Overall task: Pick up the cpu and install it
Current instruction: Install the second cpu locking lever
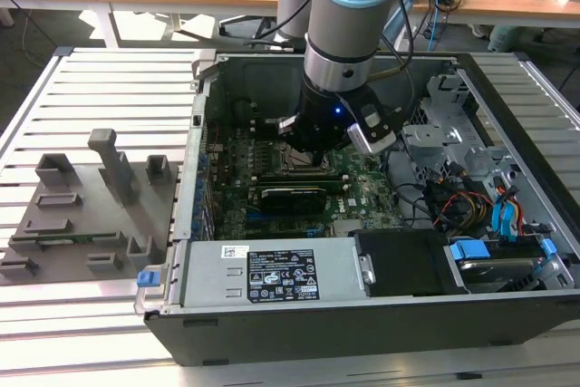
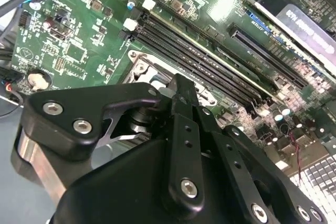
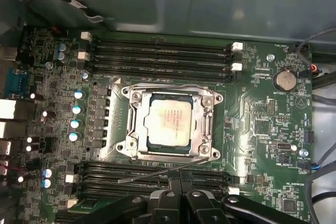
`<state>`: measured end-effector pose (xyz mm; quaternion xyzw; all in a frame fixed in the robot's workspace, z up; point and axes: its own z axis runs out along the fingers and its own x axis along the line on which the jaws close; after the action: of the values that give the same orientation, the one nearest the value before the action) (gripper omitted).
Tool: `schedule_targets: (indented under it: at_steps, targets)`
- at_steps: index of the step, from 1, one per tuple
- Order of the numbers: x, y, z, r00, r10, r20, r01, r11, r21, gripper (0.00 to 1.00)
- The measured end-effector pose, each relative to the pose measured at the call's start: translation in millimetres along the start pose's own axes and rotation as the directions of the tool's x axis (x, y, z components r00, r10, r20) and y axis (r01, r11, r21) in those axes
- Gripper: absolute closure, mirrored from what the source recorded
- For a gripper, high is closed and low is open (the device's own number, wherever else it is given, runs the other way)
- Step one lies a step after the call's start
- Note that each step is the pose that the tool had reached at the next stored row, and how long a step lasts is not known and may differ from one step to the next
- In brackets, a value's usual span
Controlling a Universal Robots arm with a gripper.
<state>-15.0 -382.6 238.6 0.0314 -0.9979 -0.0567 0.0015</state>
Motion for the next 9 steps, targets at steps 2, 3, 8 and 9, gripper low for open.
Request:
schedule_targets:
  at_steps: [2, 3, 8, 9]
  targets:
    - [0.5, -0.4, 3.7, 1.0000, 0.000, 0.0000, 0.000, 1.0000, -0.0002, 0.89]
    - [0.8, -0.6, 5.2, 1.0000, 0.000, 0.0000, 0.000, 1.0000, -0.0008, 0.89]
    - [4.3, -1.5, 14.0, 1.0000, 0.000, 0.0003, 0.000, 1.0000, -0.0059, 0.89]
    - [5.0, -1.7, 15.8, 1.0000, 0.000, 0.0004, 0.000, 1.0000, -0.0062, 0.89]
